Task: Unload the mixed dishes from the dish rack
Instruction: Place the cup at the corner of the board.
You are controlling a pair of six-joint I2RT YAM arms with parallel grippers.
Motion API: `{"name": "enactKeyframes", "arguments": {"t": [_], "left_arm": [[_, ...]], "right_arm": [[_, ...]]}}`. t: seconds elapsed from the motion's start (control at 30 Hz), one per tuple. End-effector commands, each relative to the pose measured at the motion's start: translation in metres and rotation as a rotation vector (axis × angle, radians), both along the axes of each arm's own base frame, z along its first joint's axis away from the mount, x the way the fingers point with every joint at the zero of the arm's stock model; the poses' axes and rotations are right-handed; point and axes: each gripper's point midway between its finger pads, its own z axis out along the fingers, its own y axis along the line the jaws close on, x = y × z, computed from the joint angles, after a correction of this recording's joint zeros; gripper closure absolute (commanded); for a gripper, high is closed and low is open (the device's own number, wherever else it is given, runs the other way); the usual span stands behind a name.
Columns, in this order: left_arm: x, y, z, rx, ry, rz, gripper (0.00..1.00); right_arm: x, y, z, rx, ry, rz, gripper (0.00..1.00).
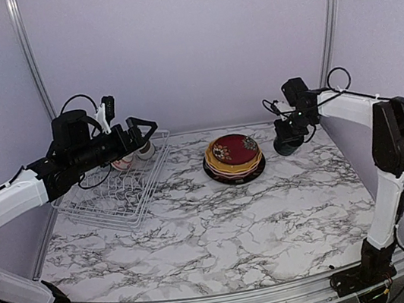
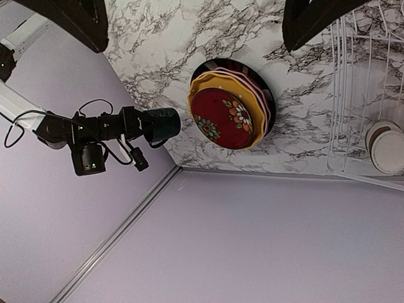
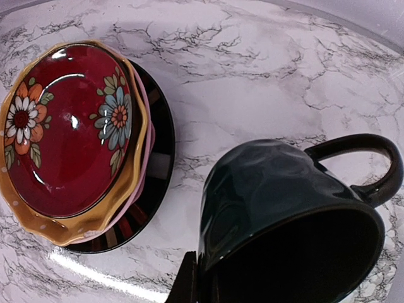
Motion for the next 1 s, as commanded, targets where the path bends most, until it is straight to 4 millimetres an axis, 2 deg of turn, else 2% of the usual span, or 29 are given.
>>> {"name": "enactKeyframes", "arguments": {"t": [0.0, 0.37, 0.47, 0.83, 0.97], "left_arm": [[0.001, 0.003, -0.01, 0.053, 0.012, 0.003, 0.01], [0.006, 0.001, -0.021, 0.098, 0.04, 0.003, 0.01], [0.007, 0.001, -0.023, 0.11, 0.045, 0.005, 0.01], [0.022, 0.005, -0.044, 0.252, 0.084, 0.071, 0.01], [0.024, 0.006, -0.046, 0.296, 0.084, 0.088, 0.01]], "right_arm": [[0.027, 0.0, 0.022, -0.007, -0.086, -0.005, 1.0], [0.04, 0.004, -0.009, -0.018, -0.023, 0.004, 1.0], [0.042, 0.005, -0.016, -0.019, -0.008, 0.005, 0.97], [0.045, 0.01, -0.015, 0.003, -0.009, 0.011, 0.74], [0.043, 0.012, -0.011, 0.01, -0.013, 0.014, 0.62]]}}
